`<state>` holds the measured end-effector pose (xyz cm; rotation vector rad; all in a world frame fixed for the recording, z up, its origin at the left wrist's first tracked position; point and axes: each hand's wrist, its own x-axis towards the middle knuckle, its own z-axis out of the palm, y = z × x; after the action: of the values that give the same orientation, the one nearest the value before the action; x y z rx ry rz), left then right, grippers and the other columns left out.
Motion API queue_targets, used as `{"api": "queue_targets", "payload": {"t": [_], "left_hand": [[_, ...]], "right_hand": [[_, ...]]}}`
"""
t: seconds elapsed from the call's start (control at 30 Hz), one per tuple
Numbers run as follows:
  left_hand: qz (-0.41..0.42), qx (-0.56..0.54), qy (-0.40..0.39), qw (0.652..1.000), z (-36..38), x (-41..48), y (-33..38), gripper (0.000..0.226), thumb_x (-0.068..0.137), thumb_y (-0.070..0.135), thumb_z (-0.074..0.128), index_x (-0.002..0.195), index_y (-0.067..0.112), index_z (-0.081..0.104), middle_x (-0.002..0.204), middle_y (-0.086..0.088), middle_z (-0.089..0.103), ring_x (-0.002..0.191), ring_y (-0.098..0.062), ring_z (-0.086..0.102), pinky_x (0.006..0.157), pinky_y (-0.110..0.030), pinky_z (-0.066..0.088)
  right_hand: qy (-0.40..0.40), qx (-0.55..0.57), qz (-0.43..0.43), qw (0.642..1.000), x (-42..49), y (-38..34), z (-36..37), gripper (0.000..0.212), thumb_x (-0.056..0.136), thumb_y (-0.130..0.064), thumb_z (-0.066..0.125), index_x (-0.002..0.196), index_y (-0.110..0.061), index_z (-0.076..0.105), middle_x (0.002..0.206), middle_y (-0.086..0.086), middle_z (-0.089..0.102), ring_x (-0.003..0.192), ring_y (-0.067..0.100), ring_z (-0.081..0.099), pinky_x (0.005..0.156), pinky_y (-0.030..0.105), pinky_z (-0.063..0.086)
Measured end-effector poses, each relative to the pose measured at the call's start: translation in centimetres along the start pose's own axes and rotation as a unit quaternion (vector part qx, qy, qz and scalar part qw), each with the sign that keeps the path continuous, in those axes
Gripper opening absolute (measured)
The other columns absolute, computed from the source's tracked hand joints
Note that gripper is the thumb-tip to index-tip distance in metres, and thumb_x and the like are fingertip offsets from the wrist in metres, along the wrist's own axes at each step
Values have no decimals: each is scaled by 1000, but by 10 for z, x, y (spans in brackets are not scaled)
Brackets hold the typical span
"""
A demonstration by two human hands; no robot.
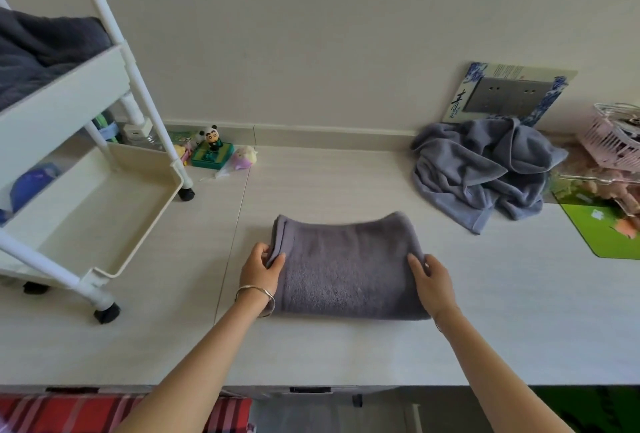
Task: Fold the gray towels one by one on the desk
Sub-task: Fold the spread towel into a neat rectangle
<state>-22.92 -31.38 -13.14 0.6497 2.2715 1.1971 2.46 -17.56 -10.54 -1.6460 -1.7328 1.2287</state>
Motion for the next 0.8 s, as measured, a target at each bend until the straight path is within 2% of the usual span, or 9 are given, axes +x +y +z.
{"api": "queue_targets", "payload": {"t": [0.07,0.13,0.27,0.37,0.43,0.53,0.6,0.7,0.8], "left_hand": [[-56,5,-14,998,3,-5,-7,24,88,28,63,87,7,52,77,-4,58,73,-25,55,59,-30,36],[-65,-1,-30,997,2,-11,-12,29,86,35,65,86,8,56,74,-2,58,70,-22,54,57,-29,37],[44,-25,-16,999,-2,-19,-12,21,90,27,62,86,7,56,72,-2,60,66,-22,56,58,-30,40],[100,-12,31,994,0,-22,-11,16,93,25,57,90,11,51,78,-2,63,69,-23,59,60,-34,41],[87,10,41,995,4,-21,-17,16,94,26,54,92,11,50,82,-4,64,73,-29,60,58,-32,39],[26,57,18,998,9,-22,-24,18,95,27,51,98,9,48,89,-12,66,82,-37,63,62,-36,46],[18,84,40,996,5,-24,-15,27,94,26,52,112,6,47,104,-14,64,91,-37,62,69,-38,48],[197,134,125,963,0,-21,9,51,93,35,45,131,1,43,128,-17,53,114,-35,51,92,-42,44],[337,230,80,909,21,-17,35,54,93,37,34,140,11,41,142,-14,46,132,-34,40,111,-44,22]], "right_hand": [[2,10,48,999,1,9,3,30,95,-38,48,79,-13,54,73,0,55,72,19,50,63,30,37],[8,38,42,998,-6,13,3,27,94,-41,50,88,-16,60,82,-3,61,77,14,54,69,30,40],[20,46,-36,998,-21,15,2,27,96,-28,51,72,-15,50,63,-1,47,62,16,42,57,27,32],[71,49,-69,994,-18,7,7,23,97,-22,50,74,-20,48,65,-3,47,62,14,42,57,25,34],[76,38,-46,995,-10,8,13,13,96,-25,51,86,-18,55,77,1,57,71,20,51,61,29,38],[89,-47,17,995,-9,18,21,20,96,-29,50,109,-15,55,105,6,63,80,23,56,69,31,41],[135,-86,-39,986,-12,15,22,29,95,-25,50,121,-14,51,124,6,56,95,24,56,82,38,46],[148,-132,-172,965,-14,-4,32,39,98,-24,45,135,-14,46,146,6,39,133,25,36,111,40,28],[81,-229,-270,932,-15,-25,58,50,98,-38,24,142,-22,39,155,-1,24,145,19,16,118,34,9]]}}
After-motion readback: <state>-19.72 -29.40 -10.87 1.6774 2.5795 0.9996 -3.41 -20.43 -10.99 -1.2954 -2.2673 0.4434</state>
